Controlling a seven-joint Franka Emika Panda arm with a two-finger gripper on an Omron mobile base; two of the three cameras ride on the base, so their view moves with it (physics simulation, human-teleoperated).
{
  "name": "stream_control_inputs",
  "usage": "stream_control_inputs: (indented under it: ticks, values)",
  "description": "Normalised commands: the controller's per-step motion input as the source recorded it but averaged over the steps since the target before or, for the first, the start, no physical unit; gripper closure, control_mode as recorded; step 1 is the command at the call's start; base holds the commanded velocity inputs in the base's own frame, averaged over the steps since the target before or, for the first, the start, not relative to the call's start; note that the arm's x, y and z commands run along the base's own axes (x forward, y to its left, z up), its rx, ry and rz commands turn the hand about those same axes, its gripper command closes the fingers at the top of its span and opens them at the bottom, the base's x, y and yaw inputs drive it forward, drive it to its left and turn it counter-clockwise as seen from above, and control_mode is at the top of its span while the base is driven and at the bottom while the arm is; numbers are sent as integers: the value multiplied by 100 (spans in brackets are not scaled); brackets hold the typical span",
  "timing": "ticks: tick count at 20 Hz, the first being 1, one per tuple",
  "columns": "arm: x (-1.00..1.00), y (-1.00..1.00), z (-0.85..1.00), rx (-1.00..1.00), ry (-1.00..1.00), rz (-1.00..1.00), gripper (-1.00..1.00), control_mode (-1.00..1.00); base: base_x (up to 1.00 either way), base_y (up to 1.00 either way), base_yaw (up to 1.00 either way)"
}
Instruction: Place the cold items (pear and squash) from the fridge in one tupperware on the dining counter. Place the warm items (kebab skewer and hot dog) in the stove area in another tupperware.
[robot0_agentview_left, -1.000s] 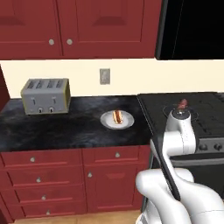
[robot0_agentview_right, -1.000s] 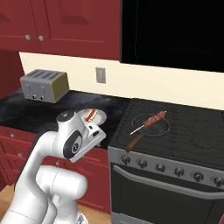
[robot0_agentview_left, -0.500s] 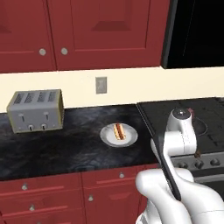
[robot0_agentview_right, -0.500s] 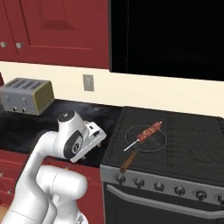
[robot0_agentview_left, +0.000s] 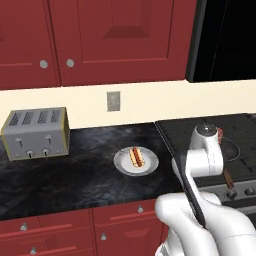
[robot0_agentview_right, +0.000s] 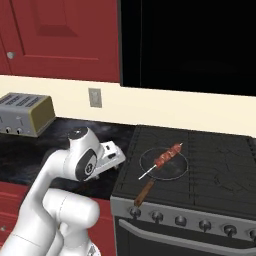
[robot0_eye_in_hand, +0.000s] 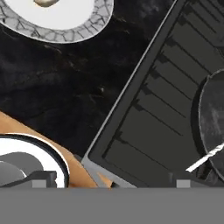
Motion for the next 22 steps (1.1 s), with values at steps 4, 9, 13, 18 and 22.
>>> stream_control_inputs:
  ticks: [4,9,13,18,22]
  values:
    - [17,-61,12,34,-5,-60,-100,-100,0,0,0]
    - [37,-92,60,46,2,-40,-100,-100,0,0,0]
    - [33,-77,72,46,1,-46,-100,-100,0,0,0]
    - [42,-66,32,29,20,-40,-100,-100,0,0,0]
    - [72,-14,-6,3,12,-25,-100,-100,0,0,0]
